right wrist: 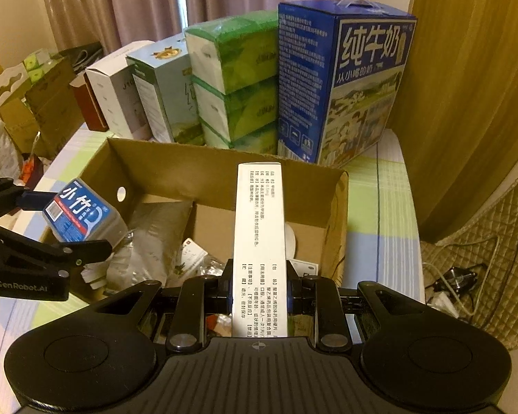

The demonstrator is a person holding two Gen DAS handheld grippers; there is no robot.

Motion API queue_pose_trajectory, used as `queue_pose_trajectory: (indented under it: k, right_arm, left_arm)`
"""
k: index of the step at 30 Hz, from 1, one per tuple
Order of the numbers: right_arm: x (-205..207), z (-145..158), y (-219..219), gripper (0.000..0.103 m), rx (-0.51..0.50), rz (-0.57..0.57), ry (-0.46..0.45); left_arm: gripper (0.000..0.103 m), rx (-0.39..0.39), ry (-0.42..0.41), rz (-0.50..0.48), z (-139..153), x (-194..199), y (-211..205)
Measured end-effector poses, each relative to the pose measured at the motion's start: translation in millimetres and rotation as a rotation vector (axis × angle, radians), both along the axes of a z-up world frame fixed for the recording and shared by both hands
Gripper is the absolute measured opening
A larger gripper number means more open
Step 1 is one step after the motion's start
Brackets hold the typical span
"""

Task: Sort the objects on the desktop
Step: 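Carry the floss box with the left tool while the right tool carries the white box over the cardboard box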

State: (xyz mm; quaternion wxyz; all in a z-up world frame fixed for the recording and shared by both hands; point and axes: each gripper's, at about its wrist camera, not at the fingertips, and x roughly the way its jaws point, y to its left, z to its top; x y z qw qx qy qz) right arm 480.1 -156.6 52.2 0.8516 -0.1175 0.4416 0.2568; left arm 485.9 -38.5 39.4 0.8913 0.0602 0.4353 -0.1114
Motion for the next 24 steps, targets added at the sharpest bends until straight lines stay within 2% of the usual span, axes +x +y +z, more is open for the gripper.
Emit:
queue_pose_trajectory:
  k: [14,24]
  right_arm:
    - [14.3,-15.6,4.6,0.022,-0.005,-0.014,0.006]
    - [15.2,-18.2,6.3,0.022,-0.001,-0.017,0.010]
  left_arm:
    - [0.083,-0.025,0.031,0.015,-26.5,21.7,-1.9]
    - [0.084,-0.013,0.031,0.020,-30.2,21.5,4.5]
